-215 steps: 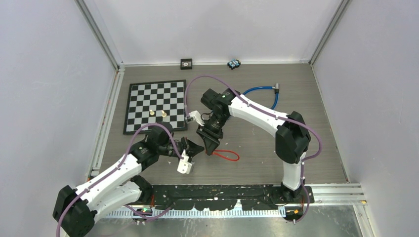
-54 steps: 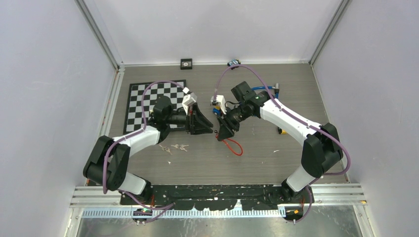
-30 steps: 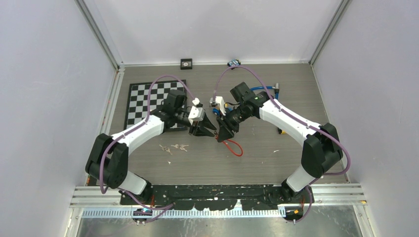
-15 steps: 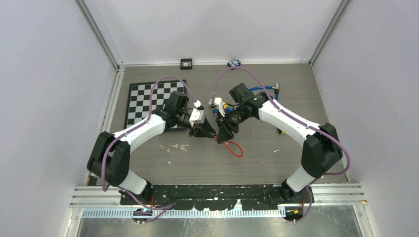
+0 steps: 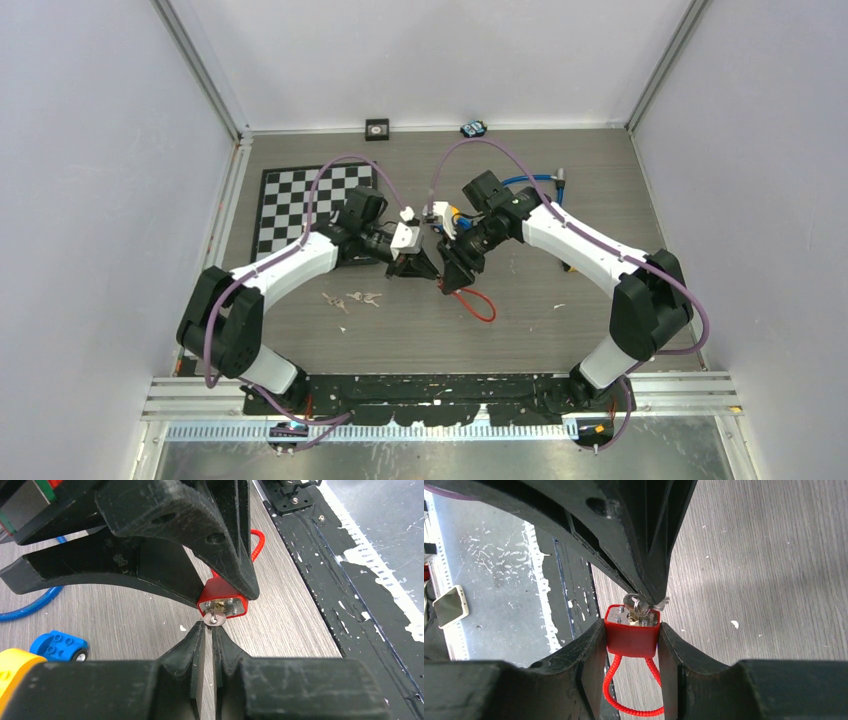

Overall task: Unlock with the key
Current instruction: Unlock the lock.

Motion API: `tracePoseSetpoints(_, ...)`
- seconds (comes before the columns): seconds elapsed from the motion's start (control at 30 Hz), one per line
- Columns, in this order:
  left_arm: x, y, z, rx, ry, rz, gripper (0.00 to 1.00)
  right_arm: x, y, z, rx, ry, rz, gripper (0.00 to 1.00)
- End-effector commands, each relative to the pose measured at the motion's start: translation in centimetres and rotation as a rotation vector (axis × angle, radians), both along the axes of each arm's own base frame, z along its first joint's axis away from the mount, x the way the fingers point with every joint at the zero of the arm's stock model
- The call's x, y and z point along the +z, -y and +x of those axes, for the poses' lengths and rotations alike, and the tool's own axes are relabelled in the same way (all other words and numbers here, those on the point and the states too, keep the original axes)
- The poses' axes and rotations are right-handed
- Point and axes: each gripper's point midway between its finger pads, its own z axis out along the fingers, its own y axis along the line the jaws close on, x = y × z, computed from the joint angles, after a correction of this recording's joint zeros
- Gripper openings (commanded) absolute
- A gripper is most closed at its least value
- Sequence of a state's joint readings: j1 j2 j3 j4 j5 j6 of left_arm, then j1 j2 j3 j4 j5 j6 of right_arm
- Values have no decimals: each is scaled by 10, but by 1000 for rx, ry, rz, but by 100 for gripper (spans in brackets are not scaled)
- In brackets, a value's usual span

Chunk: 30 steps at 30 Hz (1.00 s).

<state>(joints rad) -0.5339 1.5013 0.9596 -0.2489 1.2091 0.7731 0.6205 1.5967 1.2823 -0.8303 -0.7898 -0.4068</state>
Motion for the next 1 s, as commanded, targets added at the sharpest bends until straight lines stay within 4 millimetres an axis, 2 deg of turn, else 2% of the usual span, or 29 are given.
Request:
tracePoseSetpoints(0.0, 8, 7, -13, -25, 1, 17, 10, 16, -10, 13, -19, 83, 46, 0)
tracePoseSetpoints(0.2, -2, 14, -20, 6, -3, 50, 2, 18, -11, 16, -34, 91, 43, 0)
tracePoseSetpoints(0.4, -7, 21, -26, 33, -2, 54, 1, 19, -13, 18, -39, 98, 40, 0)
tracePoseSetpoints(0.57, -9, 19, -26, 67, 41, 47, 6, 17, -12, 18, -41, 107, 33, 0)
tracePoseSetpoints(0.7, -2, 22, -26, 75, 84, 16, 11, 17, -16, 19, -40, 91, 40, 0)
tracePoseSetpoints(0.83, -8, 21, -29, 62, 193, 49, 13, 16, -19, 18, -31, 74, 37, 0)
tracePoseSetpoints(0.97, -12, 19, -21, 99, 278, 65, 14, 13, -19, 14, -19, 64, 37, 0)
